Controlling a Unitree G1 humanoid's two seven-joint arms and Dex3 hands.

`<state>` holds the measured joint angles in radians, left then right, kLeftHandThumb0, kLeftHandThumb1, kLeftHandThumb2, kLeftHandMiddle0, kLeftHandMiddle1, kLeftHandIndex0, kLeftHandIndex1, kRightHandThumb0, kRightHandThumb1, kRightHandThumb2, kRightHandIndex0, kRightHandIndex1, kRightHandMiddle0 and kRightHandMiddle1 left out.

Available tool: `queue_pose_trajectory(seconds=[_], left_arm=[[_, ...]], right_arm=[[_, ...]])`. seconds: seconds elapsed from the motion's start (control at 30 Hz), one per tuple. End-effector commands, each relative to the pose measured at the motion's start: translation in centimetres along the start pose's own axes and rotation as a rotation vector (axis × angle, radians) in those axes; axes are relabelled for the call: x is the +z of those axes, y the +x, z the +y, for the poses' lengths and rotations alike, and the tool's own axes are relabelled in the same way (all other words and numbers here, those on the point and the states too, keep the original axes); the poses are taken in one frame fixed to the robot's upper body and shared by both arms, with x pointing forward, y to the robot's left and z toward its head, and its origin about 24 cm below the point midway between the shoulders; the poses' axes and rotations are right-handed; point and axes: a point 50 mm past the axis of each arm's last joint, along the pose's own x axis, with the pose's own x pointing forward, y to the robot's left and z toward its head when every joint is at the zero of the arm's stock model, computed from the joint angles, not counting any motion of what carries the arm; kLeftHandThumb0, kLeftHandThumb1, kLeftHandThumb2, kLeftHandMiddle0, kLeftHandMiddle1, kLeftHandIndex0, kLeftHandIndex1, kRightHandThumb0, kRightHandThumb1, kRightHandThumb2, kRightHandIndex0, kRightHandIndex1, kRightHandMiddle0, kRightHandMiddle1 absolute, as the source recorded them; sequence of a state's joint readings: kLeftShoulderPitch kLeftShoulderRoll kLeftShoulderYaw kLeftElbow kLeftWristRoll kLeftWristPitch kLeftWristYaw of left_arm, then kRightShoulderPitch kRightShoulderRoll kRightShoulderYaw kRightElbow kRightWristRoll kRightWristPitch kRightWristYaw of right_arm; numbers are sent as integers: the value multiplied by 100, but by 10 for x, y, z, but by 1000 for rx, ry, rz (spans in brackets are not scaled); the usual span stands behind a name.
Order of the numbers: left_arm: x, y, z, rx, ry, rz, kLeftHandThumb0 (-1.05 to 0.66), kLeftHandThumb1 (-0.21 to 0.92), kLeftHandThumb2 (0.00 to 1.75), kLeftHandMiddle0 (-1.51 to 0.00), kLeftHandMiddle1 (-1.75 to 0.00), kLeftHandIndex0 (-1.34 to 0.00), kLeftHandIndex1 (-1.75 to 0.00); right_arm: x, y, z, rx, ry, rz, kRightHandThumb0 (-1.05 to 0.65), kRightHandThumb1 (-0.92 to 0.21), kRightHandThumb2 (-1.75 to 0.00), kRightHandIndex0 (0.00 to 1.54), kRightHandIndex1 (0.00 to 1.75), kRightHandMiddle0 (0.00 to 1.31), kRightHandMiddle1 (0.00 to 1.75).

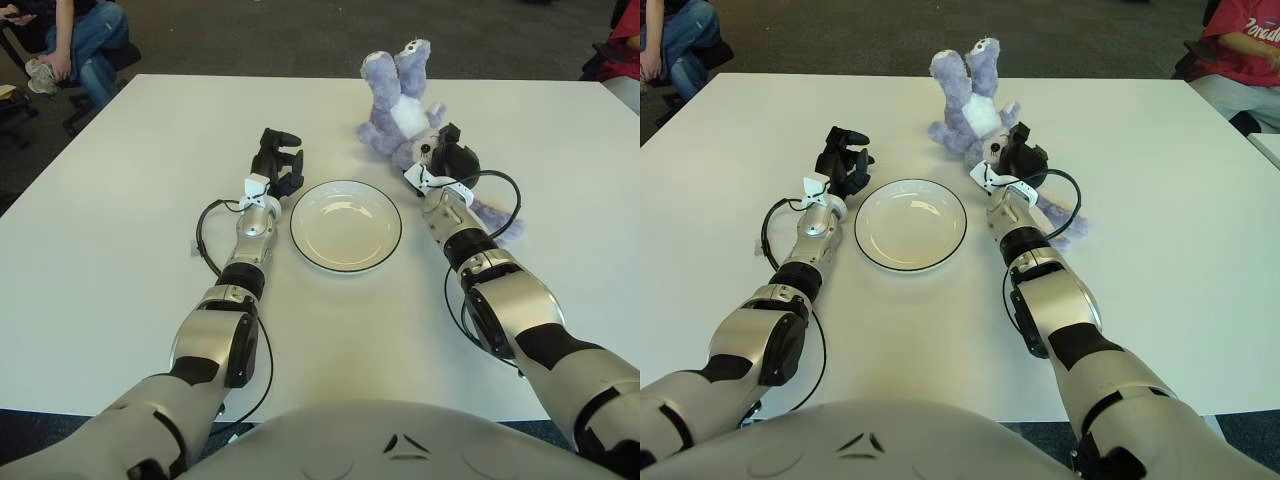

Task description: Put the doll into the plate.

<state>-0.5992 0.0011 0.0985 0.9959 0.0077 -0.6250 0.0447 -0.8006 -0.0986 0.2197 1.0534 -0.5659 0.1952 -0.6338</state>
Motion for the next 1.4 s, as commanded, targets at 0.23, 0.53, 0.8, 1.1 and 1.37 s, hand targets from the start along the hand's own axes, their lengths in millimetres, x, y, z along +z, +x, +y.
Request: queue_pose_trajectory(seconds=[0.23, 0.53, 0.8, 1.1, 1.37], left_arm=[[-21, -17, 2, 12, 9, 89, 0, 80, 68, -24, -168, -22, -168], [-22, -17, 1, 12, 12, 97, 0, 82, 66, -22, -169, -20, -169], [-22, -17, 1, 4, 8, 95, 0, 82, 65, -22, -169, -20, -169], [-22, -16, 2, 4, 13, 93, 0, 82, 66, -22, -169, -20, -168], [-22, -15, 4, 6, 14, 102, 0, 82, 66, -22, -169, -20, -168]], right_arm=[[-15, -10, 10, 45, 28, 34, 50, -24, -140, 66, 175, 82, 175], [-14, -10, 5, 20, 40, 14, 50, -24, -141, 67, 175, 83, 175], [-11, -12, -9, -28, 65, -22, 49, -26, -137, 65, 175, 76, 175], [-4, -21, -29, -85, 126, -64, 50, -24, -140, 66, 175, 78, 175], [-4, -23, -43, -117, 181, -76, 51, -23, -142, 68, 175, 76, 175]])
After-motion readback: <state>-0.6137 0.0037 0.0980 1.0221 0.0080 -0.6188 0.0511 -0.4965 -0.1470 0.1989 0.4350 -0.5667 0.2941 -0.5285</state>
